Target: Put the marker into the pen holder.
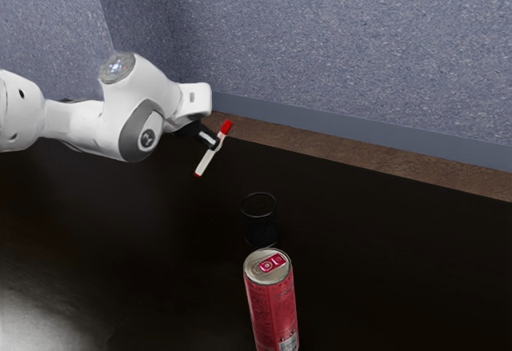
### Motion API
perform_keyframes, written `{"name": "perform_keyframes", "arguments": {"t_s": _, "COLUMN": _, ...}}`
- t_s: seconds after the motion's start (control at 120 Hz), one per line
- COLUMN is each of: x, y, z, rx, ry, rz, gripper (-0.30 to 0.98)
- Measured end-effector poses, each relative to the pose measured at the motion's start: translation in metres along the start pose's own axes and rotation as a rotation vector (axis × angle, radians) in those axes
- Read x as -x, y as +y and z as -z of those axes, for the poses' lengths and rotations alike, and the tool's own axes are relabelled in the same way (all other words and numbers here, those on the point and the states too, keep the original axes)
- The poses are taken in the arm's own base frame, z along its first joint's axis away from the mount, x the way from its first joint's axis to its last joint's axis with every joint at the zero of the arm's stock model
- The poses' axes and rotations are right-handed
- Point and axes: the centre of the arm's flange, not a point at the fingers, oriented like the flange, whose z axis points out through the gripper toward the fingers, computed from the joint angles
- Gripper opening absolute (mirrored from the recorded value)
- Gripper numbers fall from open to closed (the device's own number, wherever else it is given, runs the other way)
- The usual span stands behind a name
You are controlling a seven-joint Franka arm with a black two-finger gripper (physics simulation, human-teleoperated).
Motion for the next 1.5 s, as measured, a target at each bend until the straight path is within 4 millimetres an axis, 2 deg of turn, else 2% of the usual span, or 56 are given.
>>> {"name": "perform_keyframes", "arguments": {"t_s": 0.033, "x": -0.007, "y": 0.012, "z": 0.002, "rx": 0.000, "ry": 0.045, "rz": -0.017, "gripper": -0.07}}
{"name": "perform_keyframes", "arguments": {"t_s": 0.092, "x": -0.013, "y": 0.030, "z": -0.008, "rx": 0.009, "ry": 0.096, "rz": -0.033, "gripper": -0.07}}
{"name": "perform_keyframes", "arguments": {"t_s": 0.317, "x": -0.031, "y": 0.070, "z": -0.029, "rx": 0.025, "ry": 0.234, "rz": -0.071, "gripper": -0.08}}
{"name": "perform_keyframes", "arguments": {"t_s": 0.433, "x": -0.029, "y": 0.085, "z": -0.039, "rx": 0.037, "ry": 0.260, "rz": -0.085, "gripper": -0.08}}
{"name": "perform_keyframes", "arguments": {"t_s": 0.5, "x": -0.025, "y": 0.091, "z": -0.038, "rx": 0.039, "ry": 0.269, "rz": -0.093, "gripper": -0.08}}
{"name": "perform_keyframes", "arguments": {"t_s": 0.6, "x": -0.010, "y": 0.095, "z": -0.036, "rx": 0.037, "ry": 0.263, "rz": -0.093, "gripper": -0.07}}
{"name": "perform_keyframes", "arguments": {"t_s": 0.733, "x": -0.006, "y": 0.120, "z": -0.032, "rx": 0.064, "ry": 0.283, "rz": -0.103, "gripper": -0.07}}
{"name": "perform_keyframes", "arguments": {"t_s": 0.842, "x": 0.003, "y": 0.127, "z": -0.033, "rx": 0.068, "ry": 0.281, "rz": -0.103, "gripper": -0.07}}
{"name": "perform_keyframes", "arguments": {"t_s": 0.967, "x": 0.009, "y": 0.128, "z": -0.035, "rx": 0.068, "ry": 0.278, "rz": -0.101, "gripper": -0.05}}
{"name": "perform_keyframes", "arguments": {"t_s": 1.133, "x": 0.010, "y": 0.129, "z": -0.036, "rx": 0.069, "ry": 0.276, "rz": -0.101, "gripper": 0.32}}
{"name": "perform_keyframes", "arguments": {"t_s": 1.2, "x": 0.011, "y": 0.129, "z": -0.035, "rx": 0.070, "ry": 0.272, "rz": -0.102, "gripper": 0.42}}
{"name": "perform_keyframes", "arguments": {"t_s": 1.283, "x": 0.005, "y": 0.126, "z": -0.024, "rx": 0.077, "ry": 0.251, "rz": -0.105, "gripper": 0.50}}
{"name": "perform_keyframes", "arguments": {"t_s": 1.333, "x": -0.008, "y": 0.115, "z": -0.015, "rx": 0.087, "ry": 0.211, "rz": -0.097, "gripper": 0.54}}
{"name": "perform_keyframes", "arguments": {"t_s": 1.408, "x": -0.061, "y": 0.070, "z": 0.010, "rx": 0.104, "ry": 0.136, "rz": -0.064, "gripper": 0.58}}
{"name": "perform_keyframes", "arguments": {"t_s": 1.5, "x": -0.101, "y": 0.030, "z": 0.046, "rx": 0.142, "ry": -0.015, "rz": -0.044, "gripper": 0.62}}
